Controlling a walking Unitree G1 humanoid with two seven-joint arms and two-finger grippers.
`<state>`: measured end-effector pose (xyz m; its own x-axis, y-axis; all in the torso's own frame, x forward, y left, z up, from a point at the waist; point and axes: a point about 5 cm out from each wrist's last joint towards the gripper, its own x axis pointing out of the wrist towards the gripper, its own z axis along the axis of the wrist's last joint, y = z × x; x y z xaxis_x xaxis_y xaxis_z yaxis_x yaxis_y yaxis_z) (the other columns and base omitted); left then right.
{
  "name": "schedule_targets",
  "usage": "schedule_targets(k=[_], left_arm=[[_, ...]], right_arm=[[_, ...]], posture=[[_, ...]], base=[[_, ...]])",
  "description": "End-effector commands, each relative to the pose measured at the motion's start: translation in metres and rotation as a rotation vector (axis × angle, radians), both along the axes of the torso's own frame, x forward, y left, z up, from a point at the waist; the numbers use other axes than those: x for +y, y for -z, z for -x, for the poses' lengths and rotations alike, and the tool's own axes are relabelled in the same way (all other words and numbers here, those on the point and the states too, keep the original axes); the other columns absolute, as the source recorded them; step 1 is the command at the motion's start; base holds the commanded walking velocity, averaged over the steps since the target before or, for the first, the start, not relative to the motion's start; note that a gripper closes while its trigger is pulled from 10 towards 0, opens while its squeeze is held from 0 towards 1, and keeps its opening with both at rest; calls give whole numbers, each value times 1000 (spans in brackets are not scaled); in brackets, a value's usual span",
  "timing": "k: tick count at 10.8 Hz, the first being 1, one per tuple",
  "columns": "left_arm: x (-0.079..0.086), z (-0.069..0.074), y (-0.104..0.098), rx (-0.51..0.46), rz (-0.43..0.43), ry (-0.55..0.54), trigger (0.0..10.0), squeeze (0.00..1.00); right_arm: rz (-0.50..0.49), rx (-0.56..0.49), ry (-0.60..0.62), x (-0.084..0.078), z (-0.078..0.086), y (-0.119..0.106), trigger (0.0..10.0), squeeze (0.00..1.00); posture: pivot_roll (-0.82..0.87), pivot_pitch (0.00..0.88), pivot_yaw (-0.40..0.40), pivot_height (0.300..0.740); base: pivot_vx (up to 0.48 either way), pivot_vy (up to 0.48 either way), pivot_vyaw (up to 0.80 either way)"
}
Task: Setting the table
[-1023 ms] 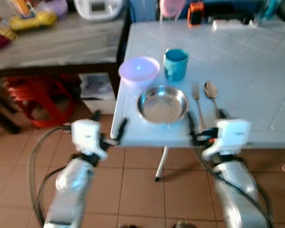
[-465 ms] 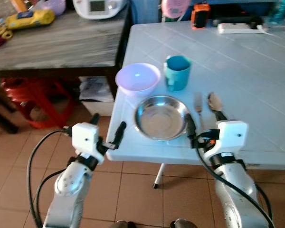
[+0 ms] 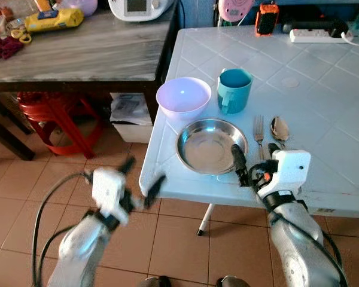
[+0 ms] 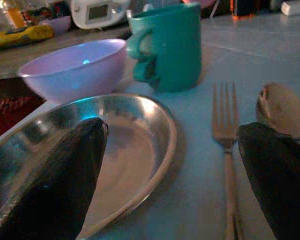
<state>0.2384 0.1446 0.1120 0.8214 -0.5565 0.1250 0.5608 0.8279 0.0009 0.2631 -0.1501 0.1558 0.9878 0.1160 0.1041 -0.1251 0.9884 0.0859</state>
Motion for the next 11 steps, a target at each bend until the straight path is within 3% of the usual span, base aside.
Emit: schedule_targets(k=[1, 3, 8, 11], left_arm=[[5, 4, 0, -6, -7, 18, 10000, 0], [10, 5, 10, -33, -74, 36, 10000, 0], [10, 4, 28, -19, -75, 43, 10000, 0], [14, 2, 47, 3, -84, 42, 10000, 0]], right_arm=[[-47, -6, 3, -1, 0, -6, 10000, 0], [-98, 4, -16, -3, -7, -12, 10000, 0], [-161, 71, -73, 10, -17, -14, 10000, 0], [-119, 184, -120, 23, -26, -4, 10000, 0]], posture=[[-87, 213, 107, 740], [-93, 217, 104, 740], [-94, 218, 98, 740], [-93, 224, 91, 740]], base=[[0, 0, 0], [0, 0, 0], [0, 0, 0], [0, 0, 0]])
